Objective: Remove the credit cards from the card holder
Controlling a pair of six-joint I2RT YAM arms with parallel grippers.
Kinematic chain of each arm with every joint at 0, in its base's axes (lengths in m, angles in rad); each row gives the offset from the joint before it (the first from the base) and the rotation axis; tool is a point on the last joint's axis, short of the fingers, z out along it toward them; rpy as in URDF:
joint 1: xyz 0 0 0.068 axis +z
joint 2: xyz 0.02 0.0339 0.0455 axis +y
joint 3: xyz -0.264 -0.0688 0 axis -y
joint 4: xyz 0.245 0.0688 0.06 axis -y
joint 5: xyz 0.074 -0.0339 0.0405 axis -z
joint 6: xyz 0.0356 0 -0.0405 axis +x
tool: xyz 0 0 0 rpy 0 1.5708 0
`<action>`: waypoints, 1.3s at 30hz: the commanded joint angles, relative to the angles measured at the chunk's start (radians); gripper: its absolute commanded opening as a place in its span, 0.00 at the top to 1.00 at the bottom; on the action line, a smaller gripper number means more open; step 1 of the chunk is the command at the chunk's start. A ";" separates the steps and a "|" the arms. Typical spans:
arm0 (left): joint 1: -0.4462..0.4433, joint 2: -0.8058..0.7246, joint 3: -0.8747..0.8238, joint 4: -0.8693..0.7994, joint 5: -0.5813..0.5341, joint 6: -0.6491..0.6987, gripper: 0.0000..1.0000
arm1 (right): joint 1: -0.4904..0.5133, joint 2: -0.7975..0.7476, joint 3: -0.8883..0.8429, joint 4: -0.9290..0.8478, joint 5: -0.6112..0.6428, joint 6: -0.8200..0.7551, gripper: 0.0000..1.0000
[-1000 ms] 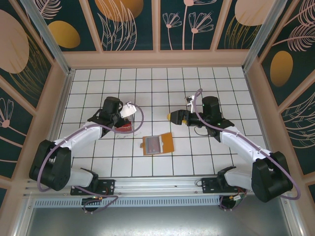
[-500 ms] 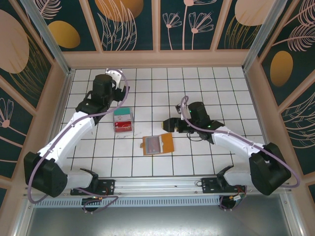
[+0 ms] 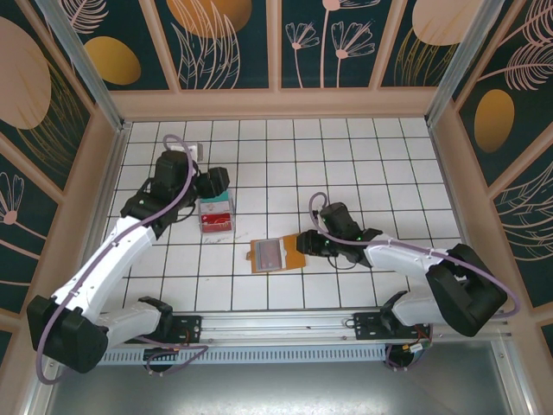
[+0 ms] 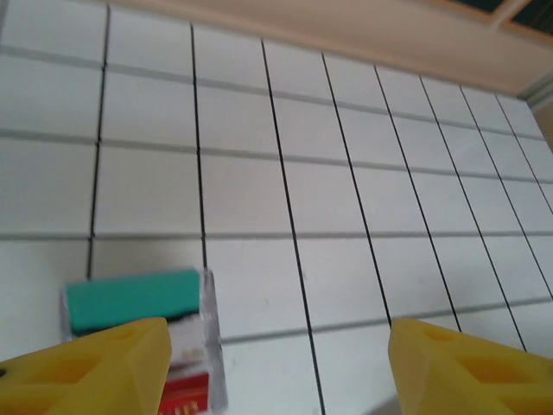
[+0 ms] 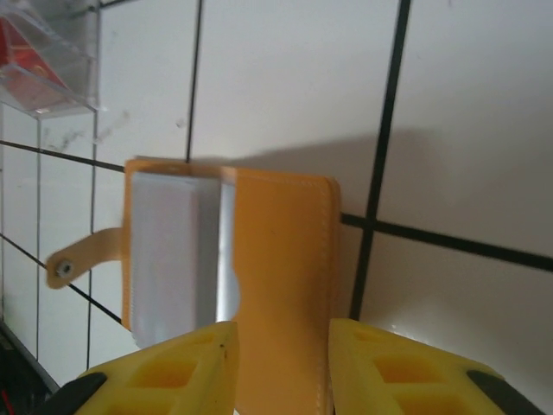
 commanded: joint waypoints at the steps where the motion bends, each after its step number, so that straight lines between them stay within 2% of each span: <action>1: -0.021 -0.040 -0.075 0.009 0.083 -0.153 0.35 | 0.022 0.018 -0.029 0.031 0.046 0.045 0.71; 4: -0.087 -0.050 -0.129 0.027 0.066 -0.208 0.42 | 0.037 0.026 -0.047 0.057 0.045 0.056 0.79; 7: -0.178 -0.023 -0.171 0.047 0.061 -0.271 0.47 | 0.049 0.040 -0.054 0.073 0.041 0.059 0.78; 12: -0.314 0.022 -0.282 0.159 0.053 -0.436 0.50 | 0.066 0.065 -0.064 0.097 0.028 0.058 0.81; 18: -0.426 0.119 -0.298 0.227 0.024 -0.514 0.59 | 0.069 0.045 -0.080 0.104 0.045 0.064 1.00; 22: -0.452 0.200 -0.295 0.241 0.019 -0.532 0.67 | 0.069 0.042 -0.086 0.109 0.047 0.076 1.00; 26: -0.453 0.236 -0.285 0.199 -0.015 -0.529 0.70 | 0.071 0.036 -0.097 0.117 0.045 0.087 1.00; 29: -0.453 0.246 -0.292 0.173 -0.031 -0.528 0.70 | 0.070 0.028 -0.101 0.116 0.048 0.087 1.00; 39: -0.453 0.310 -0.308 0.210 0.037 -0.515 0.70 | 0.070 0.028 -0.106 0.122 0.048 0.094 1.00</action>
